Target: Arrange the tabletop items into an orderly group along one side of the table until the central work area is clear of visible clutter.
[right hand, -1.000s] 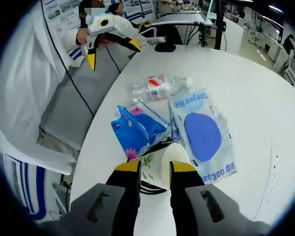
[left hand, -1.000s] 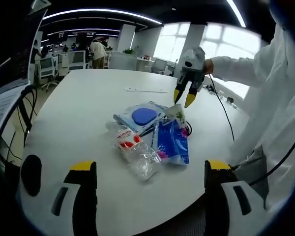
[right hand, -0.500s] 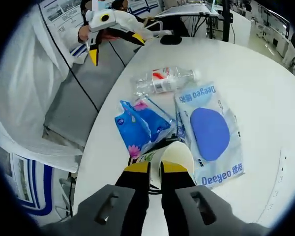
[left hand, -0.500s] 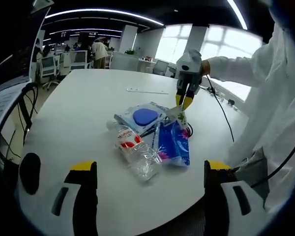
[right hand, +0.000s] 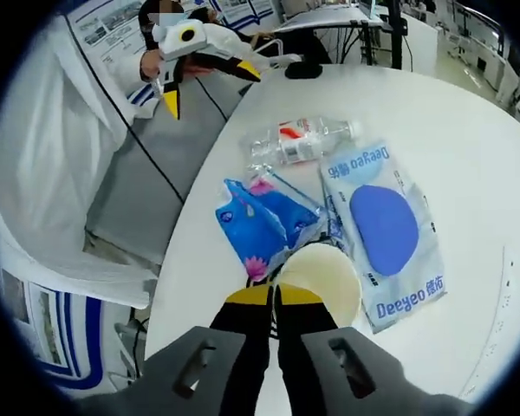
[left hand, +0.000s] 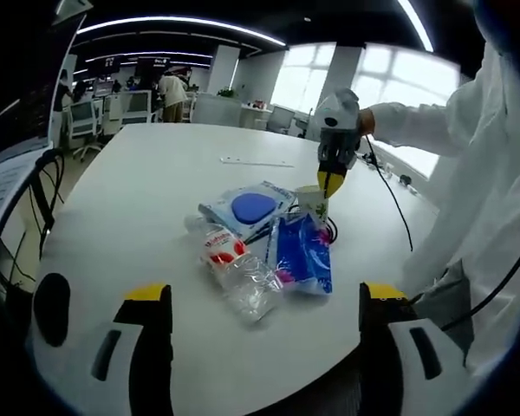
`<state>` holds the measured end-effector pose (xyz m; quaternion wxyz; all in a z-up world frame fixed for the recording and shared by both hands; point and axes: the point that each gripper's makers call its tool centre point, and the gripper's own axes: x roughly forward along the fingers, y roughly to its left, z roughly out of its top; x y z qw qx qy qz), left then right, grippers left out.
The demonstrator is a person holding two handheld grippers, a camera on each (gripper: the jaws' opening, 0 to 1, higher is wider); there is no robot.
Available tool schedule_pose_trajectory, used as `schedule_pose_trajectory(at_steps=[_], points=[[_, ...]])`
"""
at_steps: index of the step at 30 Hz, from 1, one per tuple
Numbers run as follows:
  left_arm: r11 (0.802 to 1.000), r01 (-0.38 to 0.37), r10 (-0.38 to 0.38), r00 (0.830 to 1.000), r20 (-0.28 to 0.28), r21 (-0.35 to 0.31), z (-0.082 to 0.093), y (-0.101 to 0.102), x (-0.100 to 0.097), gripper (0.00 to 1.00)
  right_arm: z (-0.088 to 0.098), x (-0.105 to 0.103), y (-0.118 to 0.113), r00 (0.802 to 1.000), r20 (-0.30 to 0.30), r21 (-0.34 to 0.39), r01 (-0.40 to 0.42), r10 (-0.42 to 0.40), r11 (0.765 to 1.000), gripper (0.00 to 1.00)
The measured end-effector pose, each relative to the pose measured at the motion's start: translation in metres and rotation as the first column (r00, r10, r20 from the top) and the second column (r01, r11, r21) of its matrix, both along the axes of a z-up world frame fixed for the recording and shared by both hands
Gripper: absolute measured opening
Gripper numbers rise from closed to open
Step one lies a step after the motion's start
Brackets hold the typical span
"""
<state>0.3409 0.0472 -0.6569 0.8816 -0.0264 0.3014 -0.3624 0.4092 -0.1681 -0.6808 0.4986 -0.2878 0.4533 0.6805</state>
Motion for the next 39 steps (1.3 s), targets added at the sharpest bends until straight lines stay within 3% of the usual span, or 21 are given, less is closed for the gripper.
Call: schedule_pose_trajectory(at_steps=[7, 18, 30, 39], points=[[1.000, 0.013, -0.013, 1.000, 0.001, 0.003, 0.002, -0.002, -0.001, 0.91, 0.017, -0.005, -0.001, 0.999, 0.007, 0.039, 0.042, -0.042, 0.998, 0.00], [0.999, 0.040, -0.040, 0.999, 0.012, 0.016, 0.006, -0.004, 0.002, 0.89, 0.045, 0.003, -0.016, 0.983, 0.087, 0.119, 0.153, -0.164, 0.981, 0.00], [0.998, 0.058, -0.059, 0.997, 0.052, 0.018, 0.013, -0.007, 0.007, 0.85, 0.060, 0.032, -0.038, 0.935, 0.209, 0.155, 0.257, -0.286, 0.954, 0.00], [0.999, 0.043, -0.043, 0.996, 0.078, 0.002, 0.019, -0.007, 0.009, 0.80, 0.060, 0.059, -0.045, 0.892, 0.300, 0.156, 0.302, -0.337, 0.940, 0.00]])
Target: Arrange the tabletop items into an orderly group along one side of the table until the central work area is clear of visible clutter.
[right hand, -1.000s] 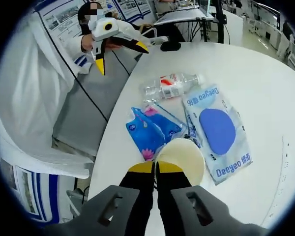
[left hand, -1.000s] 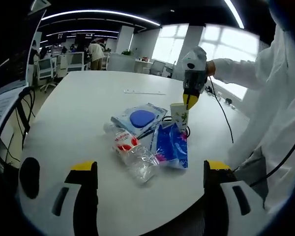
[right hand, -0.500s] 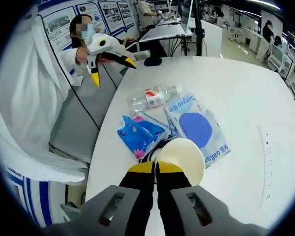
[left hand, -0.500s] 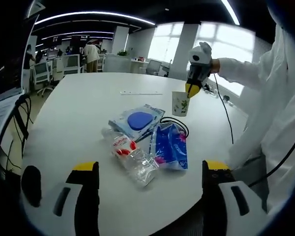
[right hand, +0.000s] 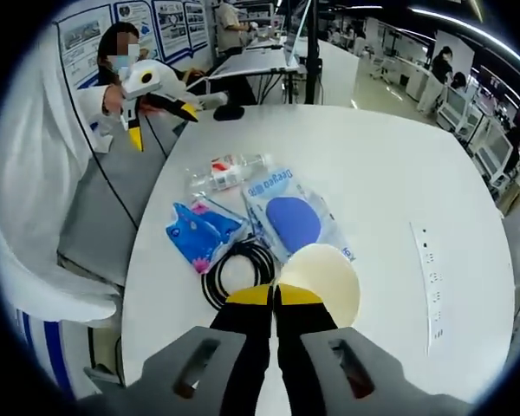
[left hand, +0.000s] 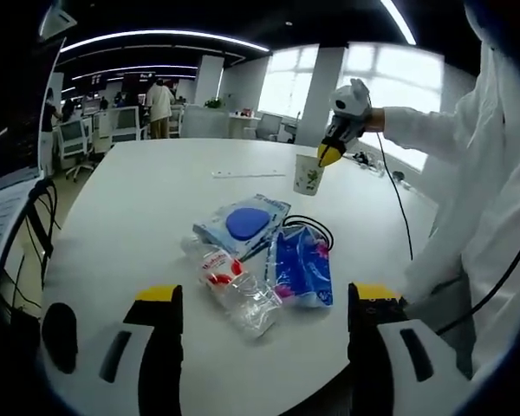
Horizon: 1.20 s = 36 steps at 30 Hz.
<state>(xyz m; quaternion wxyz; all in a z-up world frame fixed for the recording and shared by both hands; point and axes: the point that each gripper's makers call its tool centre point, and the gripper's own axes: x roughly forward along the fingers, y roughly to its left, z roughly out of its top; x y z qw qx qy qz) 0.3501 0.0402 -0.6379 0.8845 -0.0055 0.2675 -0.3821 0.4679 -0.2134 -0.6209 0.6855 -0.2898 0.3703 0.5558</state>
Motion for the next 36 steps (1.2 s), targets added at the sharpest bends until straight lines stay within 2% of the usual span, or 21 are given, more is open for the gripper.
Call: schedule_pose_trajectory(at_steps=[5, 11, 16, 26, 36], points=[[1.000, 0.001, 0.000, 1.000, -0.003, 0.009, -0.001, 0.000, 0.000, 0.79, -0.008, 0.017, -0.005, 0.998, 0.040, -0.029, 0.045, -0.044, 0.999, 0.00], [1.000, 0.007, -0.006, 1.000, -0.015, 0.022, -0.005, 0.000, -0.002, 0.79, -0.020, 0.047, -0.016, 0.987, 0.134, -0.104, 0.106, -0.091, 0.989, 0.00], [1.000, 0.012, -0.011, 1.000, -0.015, 0.025, -0.006, 0.000, -0.001, 0.79, -0.032, 0.063, -0.016, 0.980, 0.166, -0.110, 0.132, -0.112, 0.985, 0.00], [1.000, 0.004, -0.003, 0.999, -0.040, 0.016, -0.010, 0.002, -0.001, 0.85, -0.053, 0.084, -0.018, 0.973, 0.181, -0.118, 0.167, -0.144, 0.979, 0.00], [1.000, -0.002, 0.003, 0.998, -0.055, 0.021, -0.013, 0.005, 0.000, 0.87, -0.058, 0.096, -0.015, 0.972, 0.173, -0.102, 0.179, -0.160, 0.978, 0.00]])
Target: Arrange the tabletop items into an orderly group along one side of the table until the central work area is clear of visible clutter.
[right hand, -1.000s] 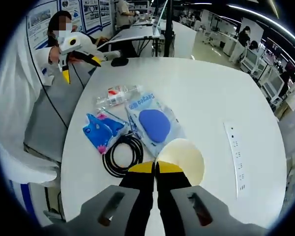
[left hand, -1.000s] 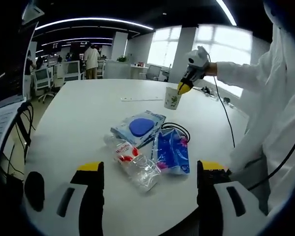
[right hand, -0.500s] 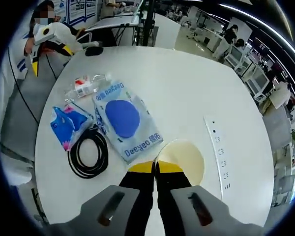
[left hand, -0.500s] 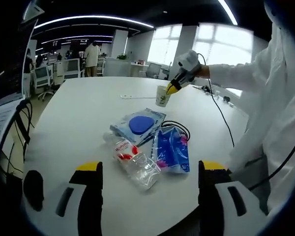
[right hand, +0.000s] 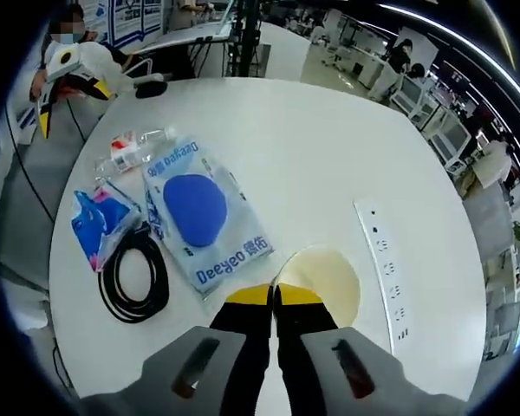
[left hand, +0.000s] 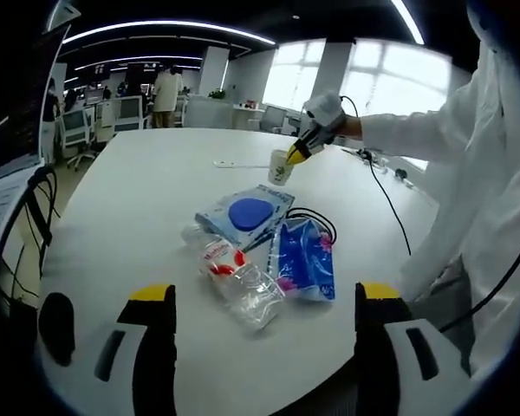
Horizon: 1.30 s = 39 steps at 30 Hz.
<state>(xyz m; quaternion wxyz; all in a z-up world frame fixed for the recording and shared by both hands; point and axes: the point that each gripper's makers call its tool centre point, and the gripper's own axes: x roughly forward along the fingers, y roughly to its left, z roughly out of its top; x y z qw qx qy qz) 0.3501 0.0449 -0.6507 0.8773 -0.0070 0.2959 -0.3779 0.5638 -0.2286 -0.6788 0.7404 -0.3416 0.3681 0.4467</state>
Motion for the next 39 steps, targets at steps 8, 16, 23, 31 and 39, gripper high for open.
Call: schedule_pose_trajectory(at_steps=[8, 16, 23, 31, 39], points=[[1.000, -0.002, 0.002, 1.000, -0.004, 0.004, -0.001, 0.001, 0.001, 0.87, -0.005, 0.005, 0.002, 1.000, -0.005, -0.003, -0.005, 0.004, 1.000, 0.00], [1.000, -0.008, 0.008, 1.000, -0.010, 0.007, -0.004, 0.003, 0.000, 0.86, -0.011, 0.007, 0.003, 1.000, -0.016, -0.013, -0.010, 0.010, 1.000, 0.00], [1.000, -0.015, 0.015, 1.000, -0.015, 0.004, -0.005, 0.004, -0.001, 0.86, -0.014, 0.008, 0.004, 1.000, -0.013, -0.019, -0.016, 0.015, 1.000, 0.00], [1.000, -0.018, 0.018, 1.000, -0.016, 0.005, -0.006, 0.005, -0.001, 0.85, -0.017, 0.008, 0.006, 1.000, -0.016, -0.020, -0.022, 0.022, 1.000, 0.00], [1.000, -0.023, 0.023, 1.000, -0.017, 0.003, -0.007, 0.006, -0.002, 0.85, -0.020, 0.007, 0.007, 1.000, -0.020, -0.021, -0.024, 0.023, 0.999, 0.00]])
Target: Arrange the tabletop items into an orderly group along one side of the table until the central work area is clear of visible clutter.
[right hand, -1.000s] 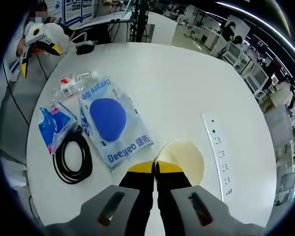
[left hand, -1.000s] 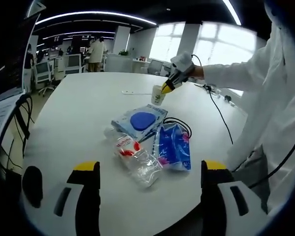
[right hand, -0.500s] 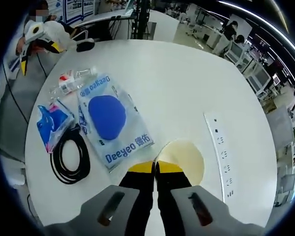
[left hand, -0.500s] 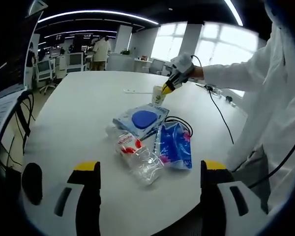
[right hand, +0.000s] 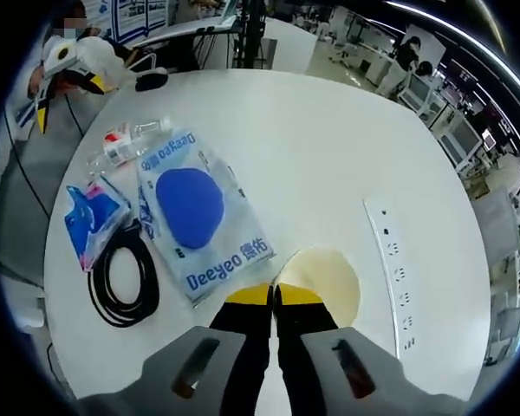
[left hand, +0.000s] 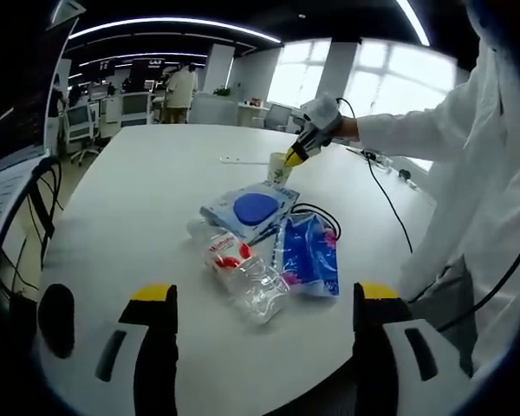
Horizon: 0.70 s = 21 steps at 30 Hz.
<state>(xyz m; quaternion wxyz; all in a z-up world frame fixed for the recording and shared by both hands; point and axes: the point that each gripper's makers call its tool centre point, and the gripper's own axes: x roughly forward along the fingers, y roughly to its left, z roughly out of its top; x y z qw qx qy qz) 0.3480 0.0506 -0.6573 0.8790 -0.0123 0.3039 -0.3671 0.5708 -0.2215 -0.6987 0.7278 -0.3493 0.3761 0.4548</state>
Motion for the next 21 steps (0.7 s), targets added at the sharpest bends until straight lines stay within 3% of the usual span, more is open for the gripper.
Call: schedule_pose_trajectory(at_steps=[21], points=[[1.000, -0.005, 0.005, 1.000, -0.001, -0.006, 0.0006, 0.0003, -0.0010, 0.85, -0.0015, -0.0042, 0.0040, 1.000, -0.019, 0.029, 0.010, -0.009, 1.000, 0.02]])
